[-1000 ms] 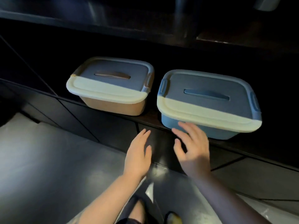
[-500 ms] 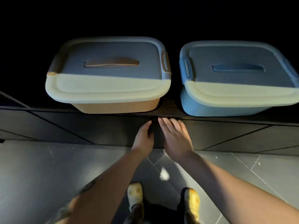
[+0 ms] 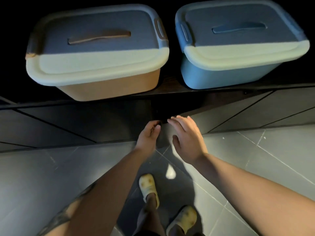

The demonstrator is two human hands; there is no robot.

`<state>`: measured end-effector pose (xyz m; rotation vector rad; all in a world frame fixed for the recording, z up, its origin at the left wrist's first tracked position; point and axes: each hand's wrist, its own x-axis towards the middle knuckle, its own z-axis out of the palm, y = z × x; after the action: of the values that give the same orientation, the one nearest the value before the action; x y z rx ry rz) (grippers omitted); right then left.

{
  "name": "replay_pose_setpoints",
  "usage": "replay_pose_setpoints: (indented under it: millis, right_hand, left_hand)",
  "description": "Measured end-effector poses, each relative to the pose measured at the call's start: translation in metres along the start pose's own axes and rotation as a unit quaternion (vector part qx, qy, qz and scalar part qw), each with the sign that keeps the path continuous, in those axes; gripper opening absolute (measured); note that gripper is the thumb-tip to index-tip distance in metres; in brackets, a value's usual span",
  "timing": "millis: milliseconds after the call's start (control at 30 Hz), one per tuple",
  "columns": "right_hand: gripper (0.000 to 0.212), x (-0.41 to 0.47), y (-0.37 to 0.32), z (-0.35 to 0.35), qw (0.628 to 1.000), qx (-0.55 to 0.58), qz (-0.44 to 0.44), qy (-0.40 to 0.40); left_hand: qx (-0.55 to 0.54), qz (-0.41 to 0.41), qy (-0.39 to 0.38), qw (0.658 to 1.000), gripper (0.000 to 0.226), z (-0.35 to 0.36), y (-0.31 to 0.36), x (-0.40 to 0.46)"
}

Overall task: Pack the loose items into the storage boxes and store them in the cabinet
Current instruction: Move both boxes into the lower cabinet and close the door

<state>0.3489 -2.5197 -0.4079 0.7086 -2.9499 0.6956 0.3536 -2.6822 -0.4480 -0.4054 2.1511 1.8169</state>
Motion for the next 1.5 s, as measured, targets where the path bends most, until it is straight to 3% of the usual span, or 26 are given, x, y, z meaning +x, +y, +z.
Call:
replay_pose_setpoints:
  millis: [100,333,467,633,833,1000,1067,1167,1300,1400,1500]
  right_hand:
    - [0.036,-0.033,-0.002,-0.014,0.999,0.037,0.008,0.025]
    - [0.027,-0.114,0.008,-0.039,0.999,0.018,0.042,0.005]
    - [0.018,-0.168,0.027,-0.052,0.997,0.046,0.065,0.006]
    - [0.005,-0.237,0.064,-0.080,0.993,0.057,0.103,-0.002]
    - [0.020,-0.310,0.115,-0.122,0.959,0.111,0.259,-0.019]
    - [0.027,-0.333,0.157,-0.155,0.946,0.063,0.319,-0.011]
    - [0.025,-0.334,0.168,-0.162,0.940,0.046,0.338,-0.002]
    - [0.024,-0.327,0.174,-0.163,0.924,0.012,0.382,0.012]
    - [0.053,-0.283,0.150,-0.139,0.881,-0.018,0.471,0.040]
    - [0.066,-0.221,0.111,-0.113,0.901,0.083,0.426,0.005]
    - [0.060,-0.144,0.061,-0.086,0.912,0.229,0.334,-0.068]
  left_hand:
    - [0.015,0.000,0.004,1.000,0.017,0.019,-0.012,-0.039]
    - [0.043,-0.017,0.001,0.999,0.011,0.081,-0.025,-0.114]
    - [0.100,0.001,-0.065,0.993,0.019,0.121,-0.025,-0.155]
    - [0.098,0.011,-0.149,0.984,0.015,0.189,-0.023,-0.188]
    - [0.142,0.053,-0.231,0.961,0.041,0.293,0.001,-0.201]
    - [0.121,0.022,-0.380,0.917,0.053,0.345,0.019,-0.199]
    - [0.119,0.020,-0.356,0.927,0.048,0.338,0.025,-0.191]
    - [0.128,0.021,-0.257,0.958,0.039,0.303,0.033,-0.170]
    - [0.141,0.020,-0.113,0.983,0.035,0.223,0.044,-0.141]
    - [0.148,0.015,-0.010,0.989,0.035,0.152,0.053,-0.124]
    - [0.180,0.017,0.071,0.981,0.038,0.086,0.065,-0.107]
